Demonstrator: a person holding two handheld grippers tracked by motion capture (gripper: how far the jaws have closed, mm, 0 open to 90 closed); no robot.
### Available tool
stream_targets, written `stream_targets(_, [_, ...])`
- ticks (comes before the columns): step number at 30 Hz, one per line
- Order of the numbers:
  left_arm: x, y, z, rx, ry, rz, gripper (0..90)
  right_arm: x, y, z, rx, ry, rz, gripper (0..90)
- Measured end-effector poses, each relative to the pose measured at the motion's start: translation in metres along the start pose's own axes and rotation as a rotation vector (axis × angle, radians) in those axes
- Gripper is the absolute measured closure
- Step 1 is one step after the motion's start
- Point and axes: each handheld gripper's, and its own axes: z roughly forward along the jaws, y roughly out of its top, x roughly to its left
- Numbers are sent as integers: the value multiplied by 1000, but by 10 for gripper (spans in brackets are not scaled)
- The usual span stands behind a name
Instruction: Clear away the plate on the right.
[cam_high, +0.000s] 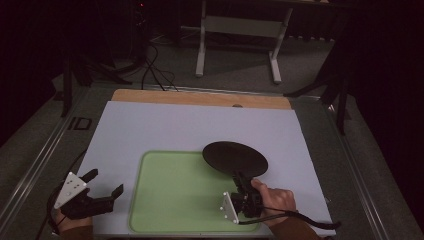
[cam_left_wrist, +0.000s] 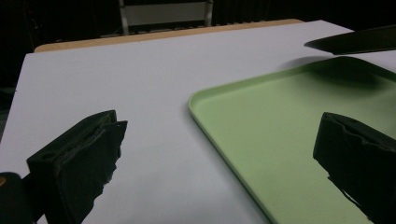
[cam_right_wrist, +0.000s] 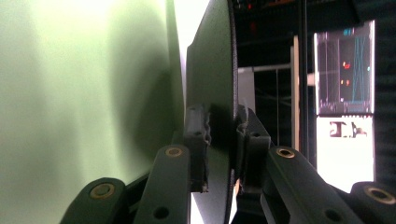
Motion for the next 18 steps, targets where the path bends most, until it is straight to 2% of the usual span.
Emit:
stream_targets(11, [0, 0, 0, -1, 1, -2, 10, 4, 21, -7, -62, 0, -21, 771])
stream_targets(13, [1, 0, -1, -4, 4, -5, 10, 8, 27, -12, -95, 7, -26, 771])
stream_targets(16, [0, 0, -1, -4, 3, -4, 10, 12, 33, -15, -115, 28, -46, 774])
stream_targets(18, [0, 0, 0, -4, 4, -6, 10, 16, 39, -15, -117, 21, -65, 776])
